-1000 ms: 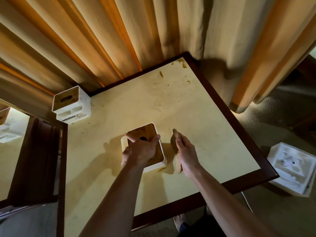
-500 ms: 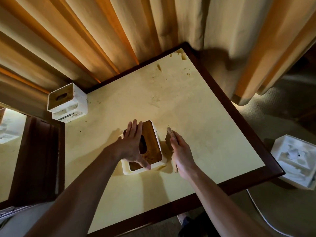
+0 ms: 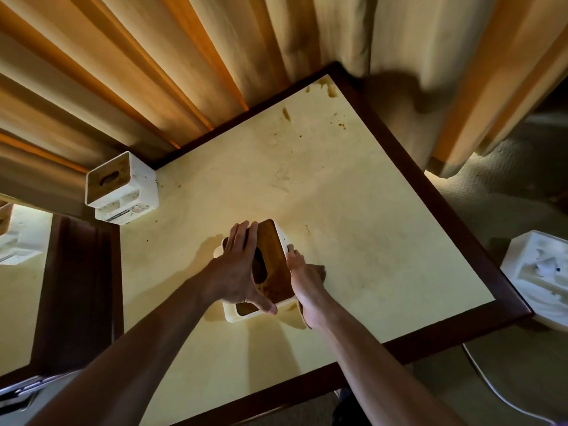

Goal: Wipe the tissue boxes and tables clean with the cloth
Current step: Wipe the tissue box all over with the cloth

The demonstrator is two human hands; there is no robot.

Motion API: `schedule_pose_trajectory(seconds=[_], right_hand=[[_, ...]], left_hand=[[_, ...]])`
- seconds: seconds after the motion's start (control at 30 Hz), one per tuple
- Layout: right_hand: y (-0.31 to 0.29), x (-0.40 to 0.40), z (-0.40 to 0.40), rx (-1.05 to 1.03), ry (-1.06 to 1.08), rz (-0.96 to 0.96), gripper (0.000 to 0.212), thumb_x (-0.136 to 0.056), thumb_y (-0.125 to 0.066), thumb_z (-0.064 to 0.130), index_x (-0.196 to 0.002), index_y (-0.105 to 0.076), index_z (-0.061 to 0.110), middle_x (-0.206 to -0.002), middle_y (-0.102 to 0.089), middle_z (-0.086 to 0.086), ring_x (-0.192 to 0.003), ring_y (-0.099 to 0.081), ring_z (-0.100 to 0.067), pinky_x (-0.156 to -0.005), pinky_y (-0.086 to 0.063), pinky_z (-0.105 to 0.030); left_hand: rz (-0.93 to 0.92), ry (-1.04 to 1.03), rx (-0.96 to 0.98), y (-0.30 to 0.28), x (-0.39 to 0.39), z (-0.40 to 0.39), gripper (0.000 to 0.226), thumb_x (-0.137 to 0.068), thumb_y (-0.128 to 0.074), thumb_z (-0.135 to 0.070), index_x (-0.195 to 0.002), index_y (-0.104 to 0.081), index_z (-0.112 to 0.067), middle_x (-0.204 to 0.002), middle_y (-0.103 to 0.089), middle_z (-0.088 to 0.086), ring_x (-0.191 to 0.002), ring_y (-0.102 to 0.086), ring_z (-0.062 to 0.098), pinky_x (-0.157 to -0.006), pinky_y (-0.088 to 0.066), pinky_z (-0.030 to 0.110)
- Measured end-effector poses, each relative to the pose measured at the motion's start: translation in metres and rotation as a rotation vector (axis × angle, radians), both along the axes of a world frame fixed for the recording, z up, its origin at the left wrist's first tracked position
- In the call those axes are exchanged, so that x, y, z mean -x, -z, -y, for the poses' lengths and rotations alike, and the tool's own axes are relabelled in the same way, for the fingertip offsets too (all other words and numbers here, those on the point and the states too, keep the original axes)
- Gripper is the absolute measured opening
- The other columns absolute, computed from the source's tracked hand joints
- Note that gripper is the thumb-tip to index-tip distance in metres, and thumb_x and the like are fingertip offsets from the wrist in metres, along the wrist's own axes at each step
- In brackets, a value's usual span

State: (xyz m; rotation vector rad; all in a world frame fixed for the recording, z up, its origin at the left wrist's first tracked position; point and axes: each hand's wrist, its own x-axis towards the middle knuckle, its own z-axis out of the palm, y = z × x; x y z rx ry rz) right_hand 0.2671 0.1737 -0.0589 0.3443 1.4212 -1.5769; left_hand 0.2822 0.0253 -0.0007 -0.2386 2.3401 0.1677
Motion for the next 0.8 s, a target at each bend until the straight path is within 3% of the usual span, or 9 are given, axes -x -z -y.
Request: schedule_pose_trajectory(seconds=[0.2,0.43,0.53,0.57,0.6,0.63,0.67,0.7,0.8], right_hand=[[-0.001,0.021,0.001,-0.097,-0.085,0.021,0.068,-0.099,-0.027,0.06,-0.144,-0.037,0.01,-0.15,-0.039,-0.01,-0.134,-0.041,-0.026,-0.103,-0.037,-0.043],[0.005,0.042,0.019,0.1,-0.062,-0.09,0.077,-0.081,-0.034,0.075,-0.15,-0.024,0.042,-0.158,-0.029,0.006,-0.145,-0.029,-0.019,-0.115,-0.03,-0.053],[-0.007,0.044,0.012,0.23,0.076,-0.209,0.04,-0.102,-0.045,0.038,-0.141,-0.048,0.028,-0.14,-0.053,-0.003,-0.12,-0.055,-0.009,-0.102,-0.048,-0.032],[-0.011,0.042,0.009,0.245,0.061,-0.29,0.037,-0.105,-0.041,0.025,-0.141,-0.049,0.021,-0.138,-0.052,-0.008,-0.112,-0.058,-0.009,-0.102,-0.046,-0.026],[-0.016,0.038,0.004,0.227,0.036,-0.365,0.037,-0.106,-0.037,0.017,-0.142,-0.048,0.014,-0.136,-0.049,-0.014,-0.111,-0.055,-0.017,-0.103,-0.022,-0.036],[-0.016,0.033,0.001,0.213,0.028,-0.425,0.037,-0.106,-0.034,0.011,-0.141,-0.046,0.005,-0.134,-0.046,-0.021,-0.111,-0.049,-0.025,-0.087,-0.021,-0.005],[-0.017,0.028,0.0,0.228,0.036,-0.451,0.035,-0.106,-0.032,0.006,-0.138,-0.043,-0.005,-0.129,-0.043,-0.03,-0.108,-0.045,-0.033,-0.1,-0.022,-0.039],[-0.016,0.024,-0.002,0.255,0.037,-0.461,0.033,-0.105,-0.031,0.002,-0.133,-0.041,-0.012,-0.122,-0.041,-0.035,-0.106,-0.043,-0.038,-0.085,-0.043,-0.04],[-0.019,0.01,-0.013,0.267,0.007,-0.508,0.035,-0.105,-0.031,0.003,-0.136,-0.035,-0.013,-0.123,-0.036,-0.042,-0.106,-0.046,-0.04,-0.093,-0.041,-0.053]], left_hand=[[-0.004,-0.014,-0.014,-0.001,0.0,-0.002,0.171,-0.041,-0.085,-0.077,-0.144,0.042,-0.024,-0.152,0.045,-0.011,-0.139,0.043,0.014,-0.121,-0.01,0.048],[-0.006,-0.023,-0.035,-0.001,0.0,-0.001,0.171,-0.041,-0.084,-0.078,-0.143,0.043,-0.026,-0.151,0.045,-0.014,-0.139,0.044,0.014,-0.123,-0.008,0.05],[-0.004,-0.028,-0.03,-0.001,0.0,-0.001,0.171,-0.041,-0.084,-0.078,-0.143,0.043,-0.027,-0.15,0.046,-0.016,-0.139,0.044,0.013,-0.122,-0.009,0.05],[-0.003,-0.028,-0.026,-0.001,0.0,-0.002,0.171,-0.041,-0.084,-0.078,-0.143,0.043,-0.027,-0.15,0.046,-0.016,-0.139,0.044,0.013,-0.122,-0.009,0.049],[0.001,-0.026,-0.02,-0.001,0.001,-0.002,0.171,-0.042,-0.084,-0.078,-0.143,0.043,-0.026,-0.15,0.046,-0.015,-0.138,0.044,0.013,-0.122,-0.009,0.048],[0.004,-0.023,-0.014,-0.001,0.001,-0.003,0.171,-0.042,-0.084,-0.078,-0.143,0.043,-0.025,-0.151,0.046,-0.015,-0.138,0.044,0.013,-0.122,-0.009,0.048],[0.006,-0.02,-0.011,-0.001,0.001,-0.003,0.171,-0.042,-0.084,-0.078,-0.142,0.044,-0.025,-0.151,0.046,-0.014,-0.138,0.044,0.013,-0.122,-0.009,0.048],[0.008,-0.02,-0.011,-0.001,0.001,-0.003,0.171,-0.042,-0.084,-0.078,-0.142,0.044,-0.025,-0.151,0.046,-0.014,-0.138,0.045,0.014,-0.123,-0.008,0.049],[0.005,-0.025,-0.016,-0.002,0.001,-0.004,0.17,-0.043,-0.084,-0.078,-0.141,0.045,-0.025,-0.151,0.046,-0.014,-0.138,0.045,0.014,-0.122,-0.008,0.049]])
